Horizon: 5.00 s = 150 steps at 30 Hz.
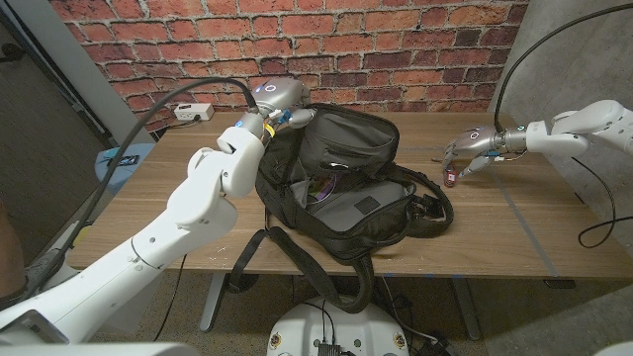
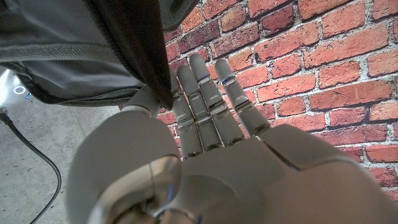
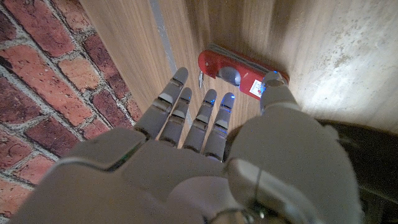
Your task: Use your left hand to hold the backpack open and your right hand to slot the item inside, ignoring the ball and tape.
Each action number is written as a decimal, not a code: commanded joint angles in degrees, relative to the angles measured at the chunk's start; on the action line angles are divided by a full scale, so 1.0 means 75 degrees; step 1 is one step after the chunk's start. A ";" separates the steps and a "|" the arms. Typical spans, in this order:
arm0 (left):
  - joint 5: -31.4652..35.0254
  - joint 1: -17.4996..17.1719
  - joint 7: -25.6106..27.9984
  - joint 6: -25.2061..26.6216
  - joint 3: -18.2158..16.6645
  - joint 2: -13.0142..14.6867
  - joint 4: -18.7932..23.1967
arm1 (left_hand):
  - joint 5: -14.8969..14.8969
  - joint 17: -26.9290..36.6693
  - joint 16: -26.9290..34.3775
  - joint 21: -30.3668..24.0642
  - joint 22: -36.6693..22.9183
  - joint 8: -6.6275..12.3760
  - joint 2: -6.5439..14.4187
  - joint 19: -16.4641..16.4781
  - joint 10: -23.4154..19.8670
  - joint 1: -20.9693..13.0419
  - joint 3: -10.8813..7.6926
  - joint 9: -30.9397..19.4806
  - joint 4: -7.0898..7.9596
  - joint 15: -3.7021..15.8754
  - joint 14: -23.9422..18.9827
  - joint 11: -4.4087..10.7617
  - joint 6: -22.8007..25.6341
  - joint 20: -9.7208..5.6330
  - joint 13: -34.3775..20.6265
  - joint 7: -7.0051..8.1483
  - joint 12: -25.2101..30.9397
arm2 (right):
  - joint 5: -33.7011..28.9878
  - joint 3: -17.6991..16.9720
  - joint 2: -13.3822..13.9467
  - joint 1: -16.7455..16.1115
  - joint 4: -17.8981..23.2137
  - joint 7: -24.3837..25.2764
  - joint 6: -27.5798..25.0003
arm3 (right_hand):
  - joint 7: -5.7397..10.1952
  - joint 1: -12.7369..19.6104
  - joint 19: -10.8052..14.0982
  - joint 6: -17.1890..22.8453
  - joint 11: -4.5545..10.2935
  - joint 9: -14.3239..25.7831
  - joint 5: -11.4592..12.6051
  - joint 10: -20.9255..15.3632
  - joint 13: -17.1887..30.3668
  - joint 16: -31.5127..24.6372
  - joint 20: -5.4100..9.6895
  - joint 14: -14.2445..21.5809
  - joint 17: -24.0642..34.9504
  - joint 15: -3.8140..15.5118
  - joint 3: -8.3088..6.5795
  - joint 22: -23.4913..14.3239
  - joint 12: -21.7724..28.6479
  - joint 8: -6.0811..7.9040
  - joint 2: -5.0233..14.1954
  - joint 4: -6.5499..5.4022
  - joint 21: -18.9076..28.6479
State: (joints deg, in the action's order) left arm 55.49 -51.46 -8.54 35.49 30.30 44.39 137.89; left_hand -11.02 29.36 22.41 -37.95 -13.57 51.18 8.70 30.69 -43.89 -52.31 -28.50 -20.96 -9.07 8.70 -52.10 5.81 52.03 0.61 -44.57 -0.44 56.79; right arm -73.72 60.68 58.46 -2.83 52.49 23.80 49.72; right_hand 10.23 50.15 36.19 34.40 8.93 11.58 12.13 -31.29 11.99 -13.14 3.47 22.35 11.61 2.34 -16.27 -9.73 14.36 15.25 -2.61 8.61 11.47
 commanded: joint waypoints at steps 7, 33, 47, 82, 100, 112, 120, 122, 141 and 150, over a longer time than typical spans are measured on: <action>0.0859 -0.0072 -0.0487 0.0150 0.0219 -0.0399 0.0122 | -0.0043 0.0054 -0.0010 -0.0080 0.0010 0.0064 0.0000 -0.0034 -0.0006 -0.0081 -0.0061 -0.0009 0.0012 0.0008 -0.0049 0.0030 -0.0027 -0.0016 -0.0004 0.0029 0.0046 | -0.1014 0.1351 -0.0560 0.0851 -0.1186 0.1849 -0.0115 | -0.0021 0.0086 0.0017 0.0065 -0.0003 0.0019 0.0055 -0.0069 0.0011 -0.0028 0.0417 0.0091 0.0013 0.1193 0.0039 -0.0015 -0.0026 -0.0022 -0.0011 -0.0019 -0.0027; 0.1635 -0.0221 -0.0974 -0.0147 0.0323 -0.1022 0.0079 | -0.0040 0.0087 -0.0043 -0.0198 0.0038 0.0105 0.0006 -0.0075 0.0018 -0.0081 -0.0063 0.0017 0.0013 0.0021 -0.0073 0.0018 -0.0044 -0.0031 0.0011 0.0047 0.0059 | -0.1204 0.3416 -0.1718 0.1704 -0.3740 0.4078 -0.0571 | 0.0026 0.0078 0.0062 0.0210 0.0027 0.0019 0.0087 -0.0190 0.0012 -0.0044 0.0463 0.0172 0.0029 0.1256 0.0108 -0.0015 -0.0026 -0.0004 -0.0005 -0.0041 -0.0019; 0.1902 -0.0287 -0.1205 -0.0297 0.0289 -0.1281 0.0044 | -0.0038 0.0107 -0.0059 -0.0260 0.0053 0.0128 0.0009 -0.0098 0.0022 -0.0086 -0.0063 0.0029 0.0010 0.0019 -0.0079 0.0027 -0.0051 -0.0040 0.0022 0.0024 0.0066 | -0.0613 0.4214 -0.2106 0.1735 -0.4278 0.4157 -0.1232 | 0.0052 0.0082 0.0082 0.0306 0.0054 0.0018 0.0113 -0.0269 0.0012 -0.0058 0.0483 0.0229 0.0044 0.1296 0.0136 -0.0015 -0.0021 0.0011 0.0022 -0.0053 -0.0018; 0.1386 -0.0535 -0.0881 -0.0611 -0.0121 -0.1158 0.0050 | -0.0028 0.0142 -0.0123 -0.0426 0.0094 0.0177 0.0008 -0.0174 0.0046 -0.0058 -0.0057 0.0072 0.0023 0.0018 -0.0080 0.0047 -0.0087 -0.0048 0.0037 0.0054 0.0091 | 0.0245 0.4382 -0.2217 0.1553 -0.4275 0.4489 -0.1158 | 0.0103 0.0685 0.0701 0.2105 0.0116 0.0060 0.0256 -0.2111 0.0245 -0.0411 0.0766 0.1477 0.0301 0.1457 0.0182 -0.0027 0.0681 0.0601 0.0288 0.0049 0.0091; 0.0970 -0.0502 -0.0671 -0.0728 -0.0246 -0.0918 0.0010 | -0.0025 0.0176 -0.0139 -0.0505 0.0114 0.0202 0.0021 -0.0202 0.0068 -0.0063 -0.0059 0.0095 0.0019 0.0023 -0.0075 0.0052 -0.0093 -0.0050 0.0058 0.0055 0.0089 | 0.0531 0.4338 -0.2172 0.1421 -0.4217 0.4665 -0.1086 | 0.0177 0.1165 0.0981 0.2909 0.0230 0.0115 0.0241 -0.2838 0.0207 -0.0471 0.0925 0.2038 0.0436 0.1489 0.0220 -0.0042 0.0868 0.0936 0.0405 0.0060 0.0104; 0.0663 -0.0519 -0.0482 -0.0795 -0.0324 -0.0735 0.0006 | -0.0023 0.0165 -0.0166 -0.0560 0.0128 0.0233 0.0007 -0.0225 0.0062 -0.0048 -0.0061 0.0081 0.0021 0.0030 -0.0095 0.0045 -0.0111 -0.0047 0.0070 0.0051 0.0098 | 0.0561 0.4332 -0.1982 0.1463 -0.3969 0.4953 -0.0800 | 0.0179 0.1372 0.1080 0.3085 0.0261 0.0128 0.0192 -0.3053 0.0162 -0.0474 0.0967 0.2222 0.0487 0.1497 0.0255 -0.0047 0.0879 0.1014 0.0455 0.0064 0.0109; 0.0335 -0.0595 -0.0251 -0.0888 -0.0489 -0.0576 0.0024 | -0.0020 0.0178 -0.0175 -0.0597 0.0137 0.0236 0.0012 -0.0243 0.0071 -0.0044 -0.0054 0.0104 0.0025 0.0021 -0.0089 0.0058 -0.0115 -0.0049 0.0050 0.0045 0.0116 | 0.0651 0.3968 -0.1364 0.1492 -0.2901 0.4584 -0.0617 | 0.0171 0.1430 0.1103 0.3107 0.0273 0.0132 0.0167 -0.3078 0.0150 -0.0473 0.0976 0.2291 0.0509 0.1498 0.0281 -0.0050 0.0859 0.1025 0.0475 0.0051 0.0106; 0.0236 -0.0616 -0.0184 -0.0909 -0.0532 -0.0536 0.0014 | -0.0021 0.0178 -0.0178 -0.0603 0.0139 0.0236 0.0015 -0.0247 0.0077 -0.0053 -0.0060 0.0116 0.0019 0.0027 -0.0090 0.0047 -0.0108 -0.0048 0.0054 0.0045 0.0113 | 0.0699 0.3751 -0.1149 0.1434 -0.2526 0.4338 -0.0622 | 0.0170 0.1444 0.1106 0.3109 0.0273 0.0133 0.0160 -0.3087 0.0148 -0.0469 0.0974 0.2302 0.0513 0.1498 0.0287 -0.0051 0.0855 0.1026 0.0483 0.0047 0.0104; -0.0900 -0.0684 0.0464 -0.1362 -0.0983 0.0020 -0.0179 | -0.0020 0.0194 -0.0197 -0.0679 0.0157 0.0274 0.0016 -0.0284 0.0097 -0.0065 -0.0063 0.0098 0.0007 0.0029 -0.0096 0.0053 -0.0144 -0.0053 0.0052 0.0051 0.0125 | 0.2033 0.0614 0.0441 -0.0467 0.0466 0.1632 -0.0675 | 0.0199 0.1583 0.1137 0.3201 0.0278 0.0141 0.0088 -0.3185 0.0154 -0.0410 0.0986 0.2397 0.0565 0.1500 0.0392 -0.0056 0.0823 0.1061 0.0513 0.0020 0.0087; -0.1475 -0.0830 0.0896 -0.1677 -0.1304 0.0351 -0.0264 | -0.0018 0.0209 -0.0208 -0.0718 0.0165 0.0278 0.0019 -0.0297 0.0094 -0.0064 -0.0058 0.0125 0.0011 0.0022 -0.0082 0.0060 -0.0139 -0.0055 0.0047 0.0045 0.0139 | 0.2958 -0.1003 0.0969 -0.1805 0.1817 0.0382 -0.0974 | 0.0178 0.1620 0.1131 0.3194 0.0280 0.0142 0.0071 -0.3200 0.0167 -0.0374 0.0989 0.2413 0.0581 0.1500 0.0437 -0.0057 0.0807 0.1056 0.0525 0.0006 0.0076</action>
State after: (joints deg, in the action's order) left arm 49.56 -56.68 -5.27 25.49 23.08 44.27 136.68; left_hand -11.01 30.69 21.13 -43.04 -12.24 52.79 8.71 28.64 -43.46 -52.32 -28.50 -19.92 -9.07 8.80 -52.20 6.04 51.26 -0.01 -44.04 -0.30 57.41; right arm -59.02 67.27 60.35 -5.42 53.74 37.48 44.58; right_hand 6.87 59.92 44.29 52.94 10.87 11.80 12.56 -54.53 12.92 -16.15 4.82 39.94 15.85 3.76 -13.10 -10.01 20.52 22.86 -1.16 8.77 11.93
